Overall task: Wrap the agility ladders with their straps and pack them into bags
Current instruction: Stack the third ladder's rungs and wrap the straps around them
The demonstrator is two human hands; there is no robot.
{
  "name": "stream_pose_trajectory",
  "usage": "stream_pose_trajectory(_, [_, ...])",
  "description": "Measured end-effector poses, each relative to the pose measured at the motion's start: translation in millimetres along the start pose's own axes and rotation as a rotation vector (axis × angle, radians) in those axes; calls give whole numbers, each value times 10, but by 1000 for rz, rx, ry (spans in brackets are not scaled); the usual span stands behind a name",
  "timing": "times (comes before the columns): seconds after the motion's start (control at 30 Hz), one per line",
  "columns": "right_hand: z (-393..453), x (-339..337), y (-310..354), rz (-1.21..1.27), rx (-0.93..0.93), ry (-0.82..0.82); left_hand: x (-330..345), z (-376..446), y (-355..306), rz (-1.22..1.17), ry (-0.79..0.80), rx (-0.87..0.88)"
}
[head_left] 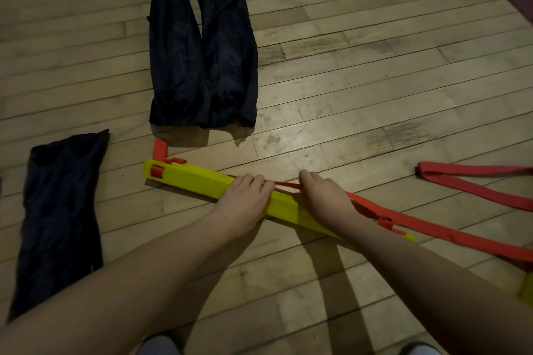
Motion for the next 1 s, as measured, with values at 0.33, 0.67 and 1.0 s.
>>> stream_pose_trajectory(0.33, [-361, -7, 71, -18, -93, 37, -4, -145, -130, 51, 18, 82])
stream_pose_trajectory(0.67, [-625, 90, -225, -82, -47, 86, 130, -98, -450, 105, 127, 86])
stream_pose_trajectory(1.0, [-1027, 18, -687, -96, -6, 36, 86, 134, -995, 101, 112, 229])
Point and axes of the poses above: each hand's wrist, its own z-axis towards the middle knuckle, its own x-axis out of the palm, y = z × x, the point moved 10 cm from there along z, towards the middle knuckle, and after that the axes turned 4 degrees about -x, right-handed, at the moved point
